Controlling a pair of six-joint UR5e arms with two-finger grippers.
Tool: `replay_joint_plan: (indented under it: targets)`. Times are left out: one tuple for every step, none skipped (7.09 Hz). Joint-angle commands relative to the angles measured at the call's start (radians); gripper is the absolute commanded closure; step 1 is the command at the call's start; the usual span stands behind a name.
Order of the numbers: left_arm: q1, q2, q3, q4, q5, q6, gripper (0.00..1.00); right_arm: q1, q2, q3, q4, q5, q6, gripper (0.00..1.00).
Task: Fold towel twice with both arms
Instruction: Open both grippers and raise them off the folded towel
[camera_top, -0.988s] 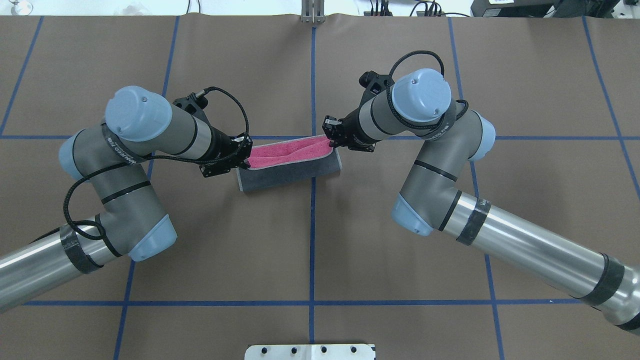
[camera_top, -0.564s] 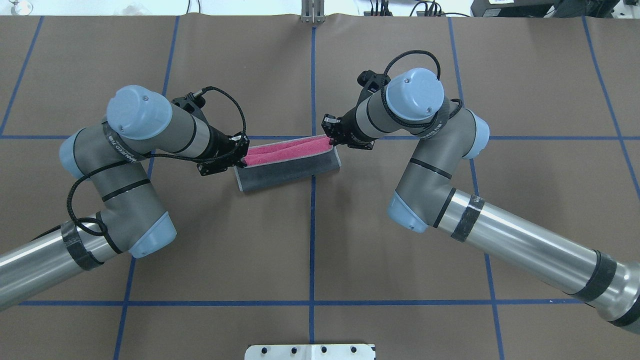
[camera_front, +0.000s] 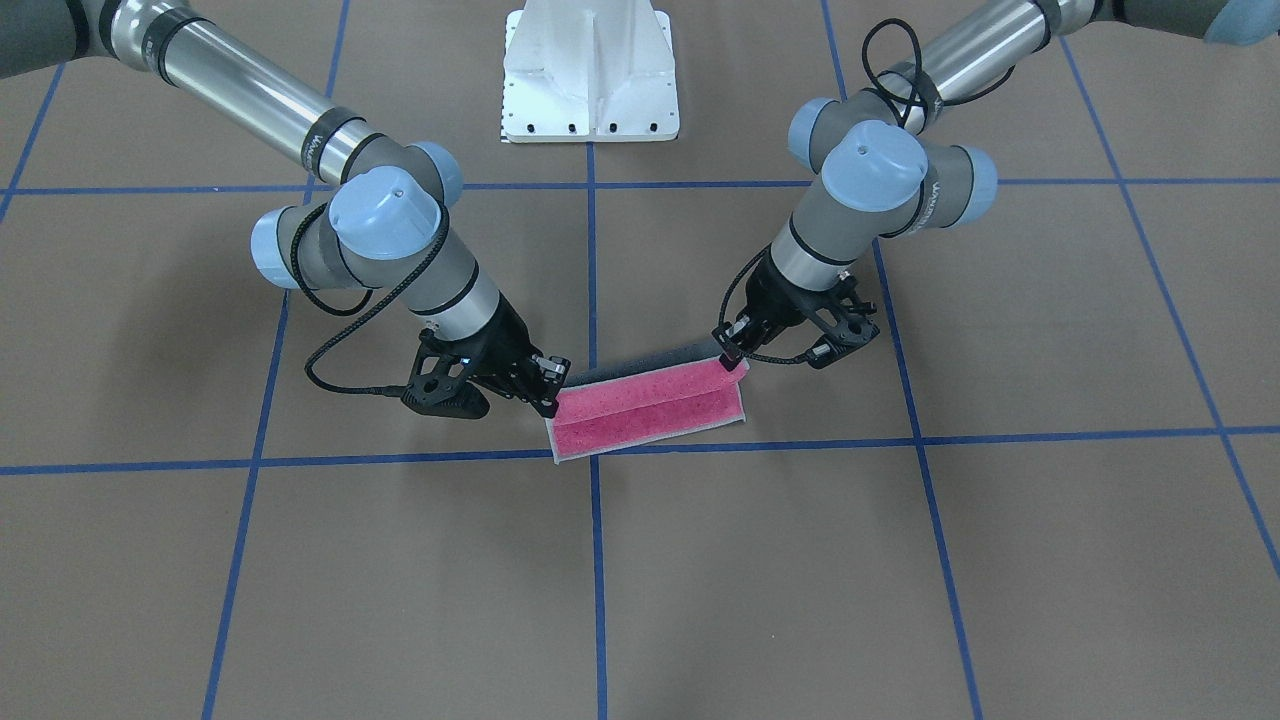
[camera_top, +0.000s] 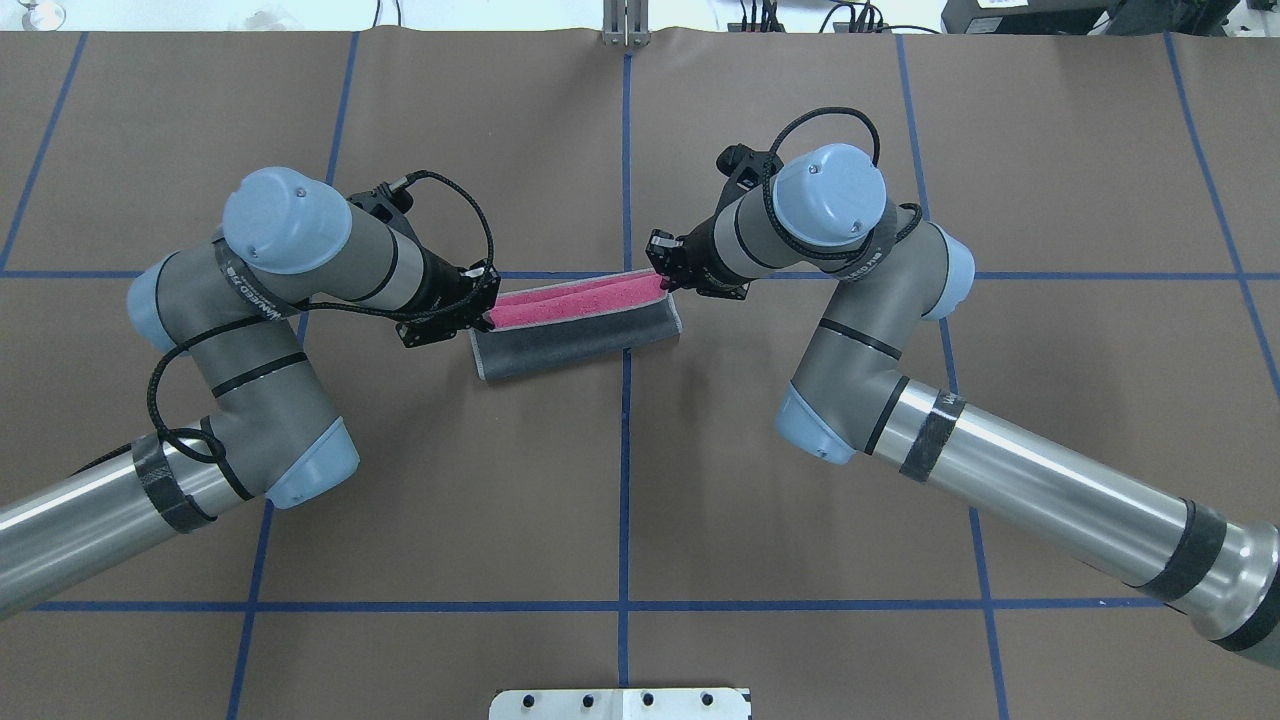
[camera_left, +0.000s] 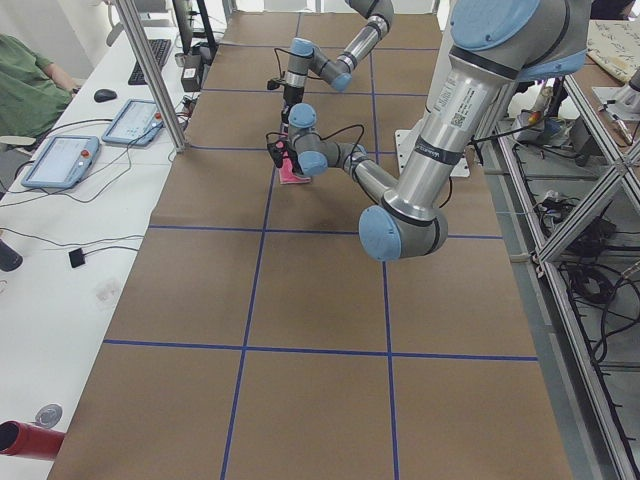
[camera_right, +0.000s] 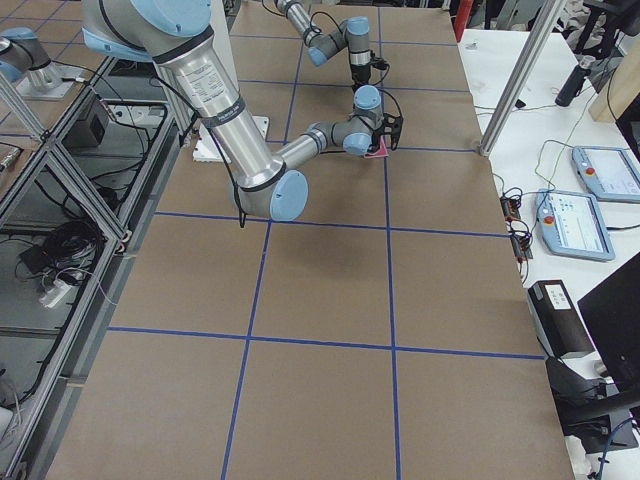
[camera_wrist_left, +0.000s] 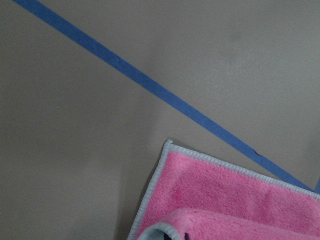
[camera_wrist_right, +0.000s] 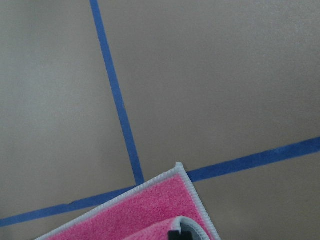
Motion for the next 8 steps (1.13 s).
replay_joint_plan:
  targets:
    - [0.0, -0.022, 0.022, 0.0, 0.0, 0.0, 1.0, 0.0, 0.006, -0.01, 0.019, -0.001, 0.002, 1.0]
    - [0.0, -0.022, 0.022, 0.0, 0.0, -0.002, 1.0, 0.0, 0.009, -0.01, 0.017, -0.001, 0.002, 1.0]
    - [-0.002, -0.02, 0.022, 0.0, 0.0, 0.0, 1.0, 0.0, 0.01, -0.01, 0.017, -0.001, 0.002, 1.0]
    - [-0.003, -0.02, 0.022, 0.0, 0.0, 0.001, 1.0, 0.0, 0.009, -0.011, 0.017, -0.003, 0.002, 1.0]
    - [-0.003, -0.02, 0.022, 0.0, 0.0, 0.0, 0.93, 0.0, 0.009, -0.011, 0.017, -0.003, 0.002, 1.0]
    - [-0.003, -0.02, 0.026, 0.0, 0.002, 0.0, 0.01, 0.0, 0.01, -0.011, 0.017, -0.003, 0.003, 0.36]
    - [-0.005, -0.022, 0.028, 0.0, 0.002, -0.002, 0.0, 0.001, 0.01, -0.01, 0.016, -0.003, 0.005, 0.02]
    - [-0.012, -0.022, 0.028, 0.001, 0.002, -0.002, 0.0, 0.003, 0.01, -0.01, 0.016, -0.003, 0.021, 0.02]
